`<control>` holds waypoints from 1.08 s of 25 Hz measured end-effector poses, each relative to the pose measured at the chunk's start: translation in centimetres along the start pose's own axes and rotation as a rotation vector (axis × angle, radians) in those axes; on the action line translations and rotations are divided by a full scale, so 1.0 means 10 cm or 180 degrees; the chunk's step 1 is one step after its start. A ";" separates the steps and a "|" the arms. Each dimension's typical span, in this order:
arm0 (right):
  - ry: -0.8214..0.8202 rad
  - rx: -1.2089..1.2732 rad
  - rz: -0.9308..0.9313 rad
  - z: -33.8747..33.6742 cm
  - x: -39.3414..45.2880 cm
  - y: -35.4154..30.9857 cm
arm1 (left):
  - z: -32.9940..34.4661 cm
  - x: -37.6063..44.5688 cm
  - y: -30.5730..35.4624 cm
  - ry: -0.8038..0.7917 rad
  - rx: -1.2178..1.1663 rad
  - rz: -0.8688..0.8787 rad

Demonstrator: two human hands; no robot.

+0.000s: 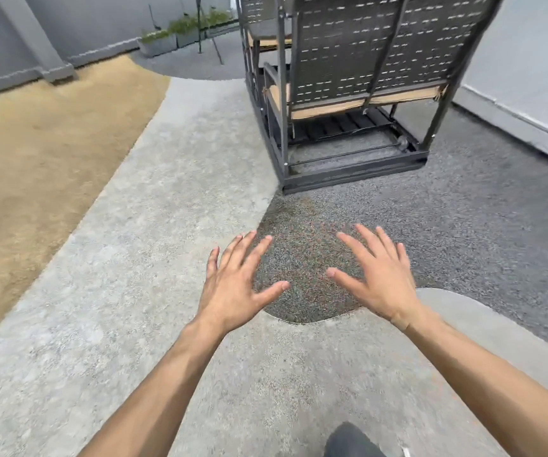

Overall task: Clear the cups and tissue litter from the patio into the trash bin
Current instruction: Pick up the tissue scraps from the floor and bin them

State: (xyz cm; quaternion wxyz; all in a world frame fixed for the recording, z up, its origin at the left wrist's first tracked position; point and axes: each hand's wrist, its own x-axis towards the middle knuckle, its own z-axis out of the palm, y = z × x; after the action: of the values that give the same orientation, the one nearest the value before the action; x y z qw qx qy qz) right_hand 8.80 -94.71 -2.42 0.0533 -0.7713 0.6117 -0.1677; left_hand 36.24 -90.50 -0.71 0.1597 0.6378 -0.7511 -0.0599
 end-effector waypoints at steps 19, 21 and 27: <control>0.0885 -0.0648 0.3004 -0.98 -0.75 2.93 | 1.66 2.78 3.39 -0.0933 -0.0478 0.2962; 0.0962 -0.0707 0.3333 -1.02 -0.96 3.03 | 1.84 2.86 3.76 -0.1059 -0.0548 0.3247; 0.1176 -0.0754 0.4351 -1.08 -1.57 3.24 | 2.32 2.98 4.74 -0.1423 -0.0734 0.4169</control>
State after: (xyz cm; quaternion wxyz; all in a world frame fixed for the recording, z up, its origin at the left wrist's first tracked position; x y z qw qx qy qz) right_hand -27.73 -86.23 -4.63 -0.0420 -0.1753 0.9710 -0.1571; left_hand -19.65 -113.74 -3.78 0.0713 0.0055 -0.9845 -0.1604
